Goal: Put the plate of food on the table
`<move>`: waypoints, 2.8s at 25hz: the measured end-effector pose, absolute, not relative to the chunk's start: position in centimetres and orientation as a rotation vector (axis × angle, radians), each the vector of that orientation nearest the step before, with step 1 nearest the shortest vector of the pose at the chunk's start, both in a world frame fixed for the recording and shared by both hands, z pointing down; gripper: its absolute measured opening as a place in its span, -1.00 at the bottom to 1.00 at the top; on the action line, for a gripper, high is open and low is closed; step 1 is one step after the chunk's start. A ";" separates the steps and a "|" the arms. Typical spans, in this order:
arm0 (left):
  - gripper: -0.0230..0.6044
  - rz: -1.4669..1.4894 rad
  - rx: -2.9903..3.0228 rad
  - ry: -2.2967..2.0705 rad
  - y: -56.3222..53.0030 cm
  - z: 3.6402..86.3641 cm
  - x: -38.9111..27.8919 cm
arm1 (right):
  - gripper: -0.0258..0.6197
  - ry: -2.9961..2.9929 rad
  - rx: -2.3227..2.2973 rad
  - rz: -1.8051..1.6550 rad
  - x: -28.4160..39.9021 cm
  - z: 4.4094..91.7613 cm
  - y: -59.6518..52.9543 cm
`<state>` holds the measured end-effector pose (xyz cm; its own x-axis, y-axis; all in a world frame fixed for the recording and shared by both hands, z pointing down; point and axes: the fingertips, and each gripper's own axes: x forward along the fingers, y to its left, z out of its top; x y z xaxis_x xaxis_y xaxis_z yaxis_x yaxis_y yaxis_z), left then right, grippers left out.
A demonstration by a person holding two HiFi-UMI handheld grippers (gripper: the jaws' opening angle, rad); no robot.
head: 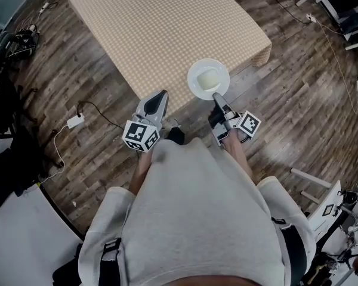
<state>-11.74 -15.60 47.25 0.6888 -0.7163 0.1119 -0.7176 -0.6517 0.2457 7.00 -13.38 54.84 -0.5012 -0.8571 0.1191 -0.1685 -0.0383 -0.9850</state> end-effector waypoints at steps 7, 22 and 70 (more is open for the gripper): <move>-0.90 0.020 2.616 -1.119 -21.6 47.9 -13.1 | -0.87 1.651 -1.119 -1.609 6.0 55.8 -19.3; -0.90 0.098 2.429 -1.293 -24.6 50.7 -10.9 | -0.87 1.556 -1.146 -1.916 8.3 64.4 -27.5; -0.90 0.134 2.329 -1.348 -23.5 52.9 -12.6 | -0.60 2.811 -1.182 -1.787 4.4 70.1 -28.5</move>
<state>-12.64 -23.49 52.89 0.5193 -0.8009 0.2981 -0.8439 -0.4256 0.3266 4.39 -28.49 70.12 -0.7085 -0.3183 0.6298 -0.7054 0.2932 -0.6454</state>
